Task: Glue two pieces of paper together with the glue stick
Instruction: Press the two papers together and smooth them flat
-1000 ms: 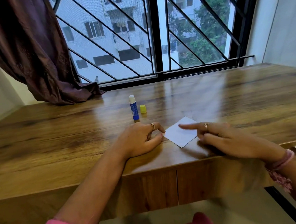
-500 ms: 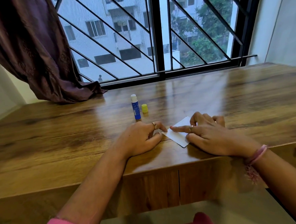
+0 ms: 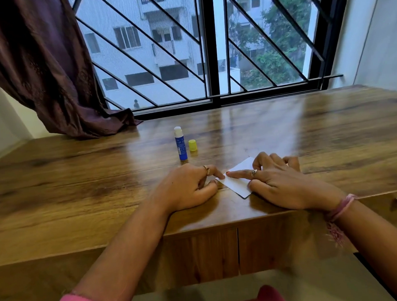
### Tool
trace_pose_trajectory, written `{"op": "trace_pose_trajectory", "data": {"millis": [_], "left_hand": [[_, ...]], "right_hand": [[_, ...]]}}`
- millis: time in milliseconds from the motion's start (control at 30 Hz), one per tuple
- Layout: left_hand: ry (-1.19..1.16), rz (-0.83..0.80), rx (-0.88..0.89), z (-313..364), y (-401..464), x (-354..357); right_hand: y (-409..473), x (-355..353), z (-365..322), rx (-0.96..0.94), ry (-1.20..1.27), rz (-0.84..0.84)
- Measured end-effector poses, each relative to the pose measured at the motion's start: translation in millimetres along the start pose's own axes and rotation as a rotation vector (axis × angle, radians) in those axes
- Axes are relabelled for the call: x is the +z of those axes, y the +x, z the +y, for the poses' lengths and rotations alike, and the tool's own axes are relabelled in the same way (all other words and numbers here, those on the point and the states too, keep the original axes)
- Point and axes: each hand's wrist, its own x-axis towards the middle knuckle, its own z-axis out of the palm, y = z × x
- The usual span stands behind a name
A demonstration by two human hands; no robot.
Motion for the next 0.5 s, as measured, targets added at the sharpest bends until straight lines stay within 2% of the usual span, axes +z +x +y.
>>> {"op": "trace_pose_trajectory", "data": {"millis": [367,500], "left_hand": [[-0.019,-0.019,-0.061,2.4,-0.9,0.8],[-0.03,-0.012,-0.067,3.1,-1.1,0.3]], "right_hand": [[3.9,-2.8,-0.1,0.136,0.059,-0.031],[9.0,-0.5,9.0,0.208,-0.026,-0.014]]}}
